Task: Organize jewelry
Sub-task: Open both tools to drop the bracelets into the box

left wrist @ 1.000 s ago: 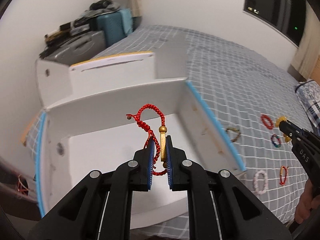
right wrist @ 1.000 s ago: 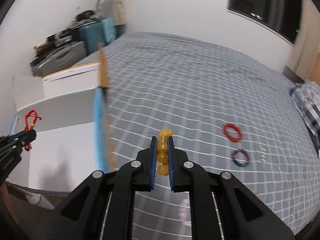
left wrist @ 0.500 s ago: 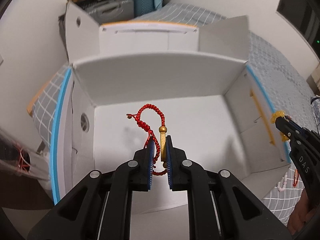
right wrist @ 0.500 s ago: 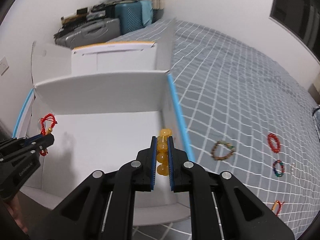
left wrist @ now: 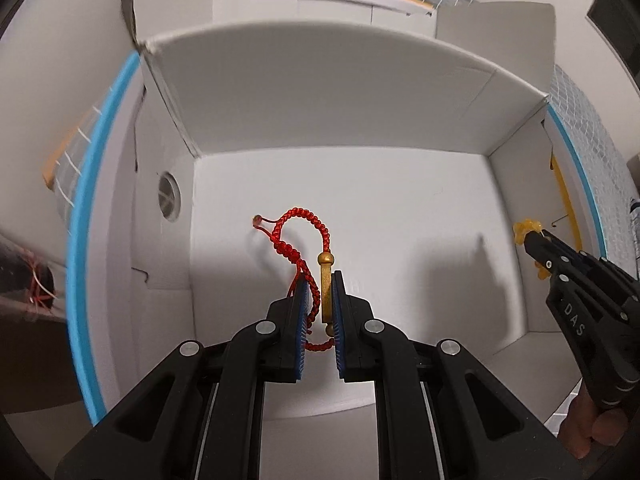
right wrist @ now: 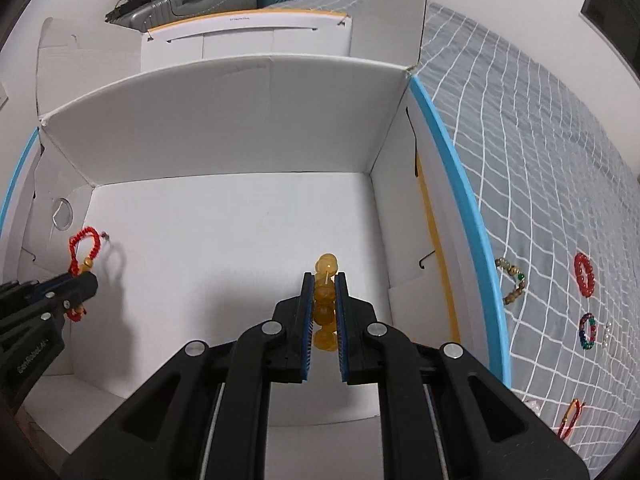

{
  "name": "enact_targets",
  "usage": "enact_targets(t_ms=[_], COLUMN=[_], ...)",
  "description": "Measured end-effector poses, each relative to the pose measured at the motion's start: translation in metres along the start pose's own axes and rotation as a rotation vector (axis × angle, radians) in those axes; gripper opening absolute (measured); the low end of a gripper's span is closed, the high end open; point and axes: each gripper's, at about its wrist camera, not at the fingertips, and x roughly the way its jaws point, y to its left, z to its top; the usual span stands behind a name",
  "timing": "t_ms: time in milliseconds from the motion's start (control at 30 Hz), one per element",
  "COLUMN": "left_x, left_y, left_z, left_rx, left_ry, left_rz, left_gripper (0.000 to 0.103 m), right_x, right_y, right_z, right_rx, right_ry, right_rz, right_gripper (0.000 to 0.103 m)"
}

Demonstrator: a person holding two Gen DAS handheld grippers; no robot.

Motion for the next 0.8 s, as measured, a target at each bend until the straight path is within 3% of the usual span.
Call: enact_targets(t_ms=[200, 333, 367, 400, 467, 633, 733, 800], left_x=[0.006, 0.005, 0.003, 0.002, -0.002, -0.016, -0.029, -0.04], left_y=[0.001, 0.002, 0.002, 0.002, 0.003, -0.001, -0.006, -0.008], left_z=[0.002, 0.003, 0.004, 0.003, 0.002, 0.001, 0.0, -0.003], left_rx=[-0.009, -0.017, -0.023, -0.028, -0.036, -0.033, -0.025, -0.016], left_ry=[0.012, 0.008, 0.001, -0.006, -0.012, -0.044, -0.073, -0.112], left_rz=[0.016, 0.029, 0.041, 0.051, 0.052, 0.034, 0.022, 0.037], left_gripper=[0.012, 0.018, 0.023, 0.028, 0.037, 0.05, 0.062, 0.076], right_x=[0.002, 0.001, 0.0, 0.0, -0.004, -0.017, -0.029, -0.039], right_y=[0.002, 0.005, 0.006, 0.006, 0.007, 0.01, 0.007, 0.005], right_z=[0.004, 0.004, 0.004, 0.004, 0.003, 0.006, 0.007, 0.007], right_rx=[-0.004, -0.015, -0.021, -0.022, -0.021, -0.036, -0.035, -0.034], right_ry=[0.035, 0.037, 0.036, 0.035, 0.02, -0.023, -0.064, -0.096], right_rz=[0.013, 0.015, 0.015, 0.019, 0.023, 0.025, 0.028, 0.028], right_gripper=[0.009, 0.01, 0.013, 0.017, 0.038, 0.064, 0.077, 0.084])
